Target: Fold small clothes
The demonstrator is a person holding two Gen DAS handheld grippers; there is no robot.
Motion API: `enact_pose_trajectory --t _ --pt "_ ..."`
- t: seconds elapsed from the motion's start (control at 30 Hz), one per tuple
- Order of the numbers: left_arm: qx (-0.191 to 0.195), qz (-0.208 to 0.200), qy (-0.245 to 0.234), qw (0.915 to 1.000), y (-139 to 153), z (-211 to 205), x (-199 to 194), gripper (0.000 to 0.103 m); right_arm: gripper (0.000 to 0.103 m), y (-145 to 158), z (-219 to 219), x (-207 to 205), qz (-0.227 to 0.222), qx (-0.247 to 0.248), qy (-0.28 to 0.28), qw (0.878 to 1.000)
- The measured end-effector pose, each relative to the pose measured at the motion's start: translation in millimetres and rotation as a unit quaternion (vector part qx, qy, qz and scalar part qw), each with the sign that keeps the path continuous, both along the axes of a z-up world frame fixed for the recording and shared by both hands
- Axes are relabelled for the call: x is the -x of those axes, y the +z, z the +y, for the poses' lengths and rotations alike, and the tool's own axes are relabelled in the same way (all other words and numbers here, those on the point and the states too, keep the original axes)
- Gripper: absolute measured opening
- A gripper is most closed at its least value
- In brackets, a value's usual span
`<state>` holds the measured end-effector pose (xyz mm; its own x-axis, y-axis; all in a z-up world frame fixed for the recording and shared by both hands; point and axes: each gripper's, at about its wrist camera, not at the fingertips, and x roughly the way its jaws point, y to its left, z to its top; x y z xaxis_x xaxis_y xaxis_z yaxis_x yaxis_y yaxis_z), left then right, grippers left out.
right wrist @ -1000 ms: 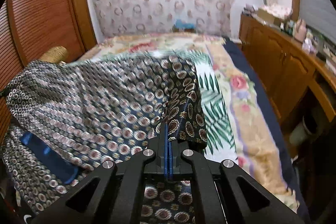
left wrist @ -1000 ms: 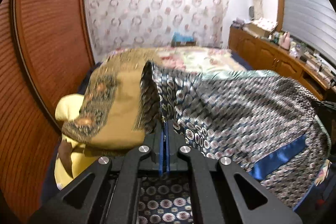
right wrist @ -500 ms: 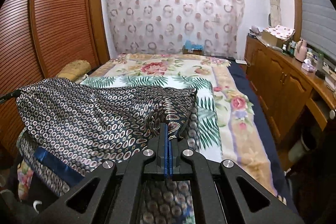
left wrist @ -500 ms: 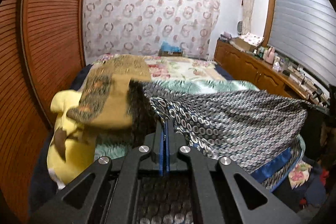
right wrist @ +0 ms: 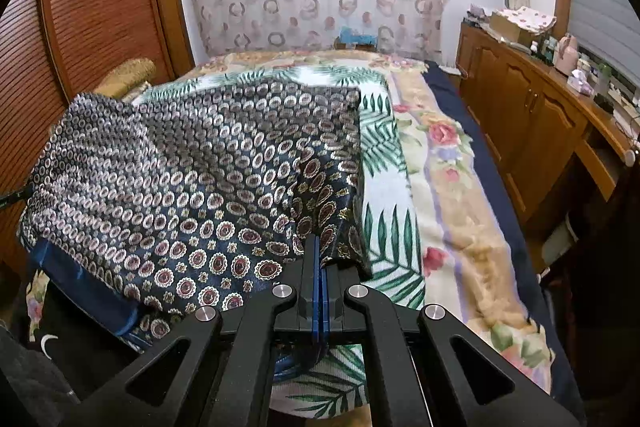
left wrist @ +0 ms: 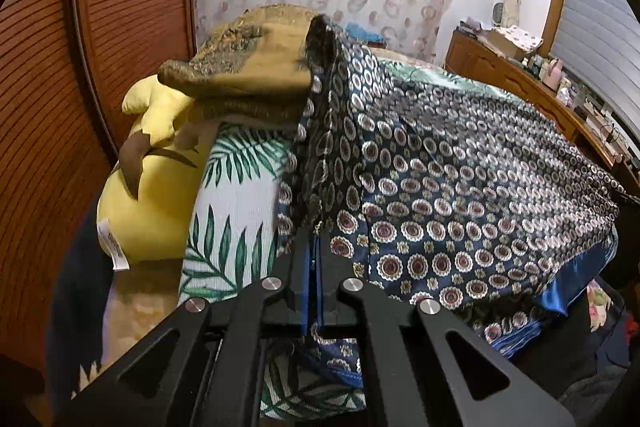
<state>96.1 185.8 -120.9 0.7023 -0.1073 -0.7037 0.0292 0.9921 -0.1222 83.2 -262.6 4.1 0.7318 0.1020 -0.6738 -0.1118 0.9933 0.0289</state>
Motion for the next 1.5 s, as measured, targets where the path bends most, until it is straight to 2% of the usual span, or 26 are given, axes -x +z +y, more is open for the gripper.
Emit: enact_pose_trajectory --t 0.23,0.33,0.67,0.73,0.8,0.87,0.9,0.97,1.0,1.13,1.27,1.5 --pt "0.0 0.005 0.006 1.0 -3.1 2.8 1.1 0.003 0.0 4.9 2.1 2.4 -0.007 0.001 -0.003 1.0" --pt "-0.001 -0.001 0.01 1.0 1.5 4.6 2.9 0.013 0.001 6.8 3.5 13.0 -0.014 0.001 -0.004 1.0" --pt "-0.011 -0.019 0.013 0.9997 16.2 2.1 8.8 0.023 0.004 24.5 16.0 32.8 -0.048 0.012 0.003 0.999" --pt "-0.017 -0.02 0.012 0.9996 17.1 0.3 9.2 0.023 0.005 27.3 18.7 36.1 -0.055 0.012 0.004 0.998" --pt "-0.02 -0.021 0.009 0.9995 18.0 -1.7 9.3 0.025 0.014 30.1 23.7 39.4 -0.061 0.013 0.005 0.998" --pt "-0.022 -0.021 0.008 0.9995 17.7 -2.1 8.9 0.05 0.037 34.7 31.1 43.1 -0.071 0.014 0.012 0.997" --pt "-0.022 -0.023 0.008 0.9995 17.9 -2.1 8.9 0.053 0.042 36.6 32.5 43.4 -0.075 0.014 0.015 0.997" --pt "-0.022 -0.022 0.009 0.9995 17.2 -1.0 8.1 0.066 0.045 39.8 38.5 47.1 -0.083 0.018 0.019 0.996" --pt "-0.02 -0.022 0.009 0.9995 16.5 -0.1 7.6 0.068 0.047 40.8 40.9 48.6 -0.087 0.019 0.021 0.996" --pt "-0.018 -0.013 0.007 0.9997 10.6 1.6 4.3 0.071 0.051 40.2 50.7 51.0 -0.088 0.004 0.042 0.995" --pt "-0.009 0.003 0.01 0.9999 0.2 5.8 -2.5 0.071 0.053 25.9 65.6 43.7 -0.069 0.006 0.064 0.996" --pt "0.048 0.018 0.029 0.9982 -9.6 28.2 -19.8 0.07 0.053 3.5 100.7 16.0 -0.04 -0.001 0.108 0.993"
